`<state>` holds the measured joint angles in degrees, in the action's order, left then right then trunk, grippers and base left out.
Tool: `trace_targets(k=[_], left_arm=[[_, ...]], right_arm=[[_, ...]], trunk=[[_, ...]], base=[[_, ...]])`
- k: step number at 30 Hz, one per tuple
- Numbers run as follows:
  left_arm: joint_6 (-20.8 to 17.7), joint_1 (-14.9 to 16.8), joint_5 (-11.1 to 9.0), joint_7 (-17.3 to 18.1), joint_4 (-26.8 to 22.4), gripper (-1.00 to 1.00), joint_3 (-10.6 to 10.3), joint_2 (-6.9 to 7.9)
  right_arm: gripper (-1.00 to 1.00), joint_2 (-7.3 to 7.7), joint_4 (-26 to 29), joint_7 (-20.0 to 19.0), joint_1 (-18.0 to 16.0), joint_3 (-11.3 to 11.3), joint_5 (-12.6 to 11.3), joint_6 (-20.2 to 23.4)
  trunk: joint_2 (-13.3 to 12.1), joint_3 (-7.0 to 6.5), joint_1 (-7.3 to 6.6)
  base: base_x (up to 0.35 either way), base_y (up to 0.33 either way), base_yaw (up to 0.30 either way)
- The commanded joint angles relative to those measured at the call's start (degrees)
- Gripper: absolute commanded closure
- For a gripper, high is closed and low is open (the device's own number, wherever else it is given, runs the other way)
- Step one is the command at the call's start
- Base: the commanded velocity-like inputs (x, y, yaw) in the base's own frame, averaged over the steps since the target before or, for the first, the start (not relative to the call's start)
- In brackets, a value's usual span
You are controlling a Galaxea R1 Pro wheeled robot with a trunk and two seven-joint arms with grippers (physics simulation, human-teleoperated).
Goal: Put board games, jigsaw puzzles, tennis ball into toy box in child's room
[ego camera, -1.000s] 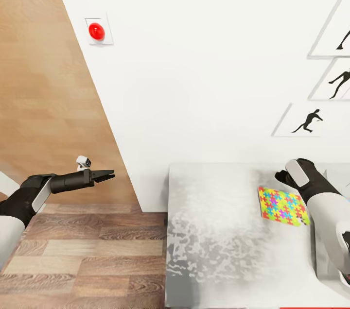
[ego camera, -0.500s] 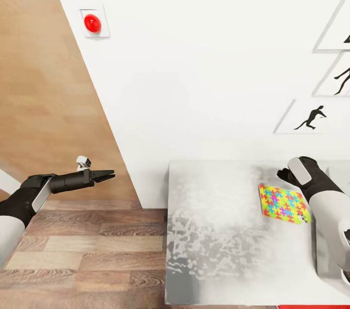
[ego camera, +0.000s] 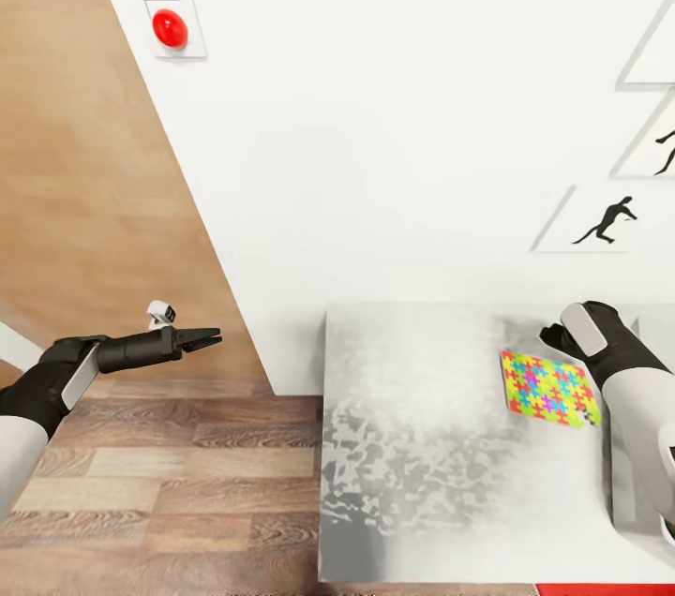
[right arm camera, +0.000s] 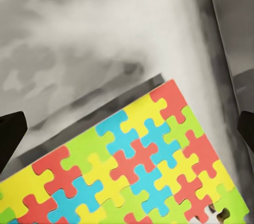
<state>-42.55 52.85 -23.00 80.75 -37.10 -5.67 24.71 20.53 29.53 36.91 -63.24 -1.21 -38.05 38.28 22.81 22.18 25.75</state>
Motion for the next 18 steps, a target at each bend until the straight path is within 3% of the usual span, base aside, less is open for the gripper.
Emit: trace_targets(k=[1,18], left_arm=[[-0.6,0.1,-0.4,0.1,0.0,-1.00,-0.3,0.08],[-0.6,0.1,-0.4,0.0,0.0,-1.00,-0.3,0.10]], right_arm=[[-1.00,0.02,0.1,0.4,0.0,0.0,-0.5,0.1],[-1.00,0.47,0.5,-1.3,-0.8,-0.2,-0.5,0.2]], trunk=[[0.1,0.20,0.03],[0.1,1.80,0.03]], base=[[0.000,0.000,0.000],[0.000,0.000,0.000]])
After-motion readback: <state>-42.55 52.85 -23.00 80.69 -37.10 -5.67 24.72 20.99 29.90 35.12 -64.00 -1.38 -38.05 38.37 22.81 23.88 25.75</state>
